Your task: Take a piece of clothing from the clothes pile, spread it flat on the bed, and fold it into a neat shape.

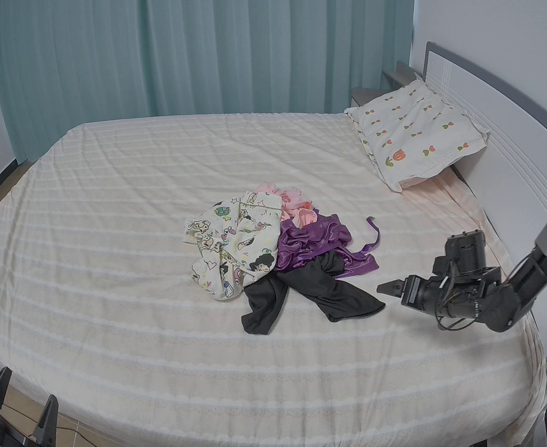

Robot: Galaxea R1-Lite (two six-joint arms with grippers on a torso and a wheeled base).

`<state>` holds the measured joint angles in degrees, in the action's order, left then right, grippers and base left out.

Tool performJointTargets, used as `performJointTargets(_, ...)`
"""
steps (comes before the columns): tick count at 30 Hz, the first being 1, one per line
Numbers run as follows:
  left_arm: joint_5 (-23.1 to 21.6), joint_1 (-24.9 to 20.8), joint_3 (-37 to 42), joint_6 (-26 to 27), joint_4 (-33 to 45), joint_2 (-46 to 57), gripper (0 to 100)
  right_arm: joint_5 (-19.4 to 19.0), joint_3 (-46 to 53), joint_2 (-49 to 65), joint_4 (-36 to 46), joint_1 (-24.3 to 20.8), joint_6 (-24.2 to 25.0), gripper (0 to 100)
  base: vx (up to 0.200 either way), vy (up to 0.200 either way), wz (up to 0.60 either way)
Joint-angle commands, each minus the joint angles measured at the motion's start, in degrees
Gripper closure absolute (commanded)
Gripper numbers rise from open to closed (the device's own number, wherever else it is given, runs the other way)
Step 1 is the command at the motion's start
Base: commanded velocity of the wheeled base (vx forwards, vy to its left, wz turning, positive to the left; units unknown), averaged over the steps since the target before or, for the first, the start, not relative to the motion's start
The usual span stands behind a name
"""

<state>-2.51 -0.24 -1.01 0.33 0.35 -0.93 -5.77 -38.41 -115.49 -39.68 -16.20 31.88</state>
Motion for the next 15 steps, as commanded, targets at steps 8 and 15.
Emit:
performJointTargets(8, 0.05, -0.02, 0.84, -0.07, 0.00, 0.93, 0, 5.59, -12.56, -19.07, -1.19, -3.75, 1.78, 0, 0.000, 0.000, 0.00)
performJointTargets(15, 0.05, -0.02, 0.84, 0.02, 0.00, 0.93, 0, 7.79, -17.57, -23.02, -1.01, -4.63, 1.78, 0, 0.000, 0.000, 0.00)
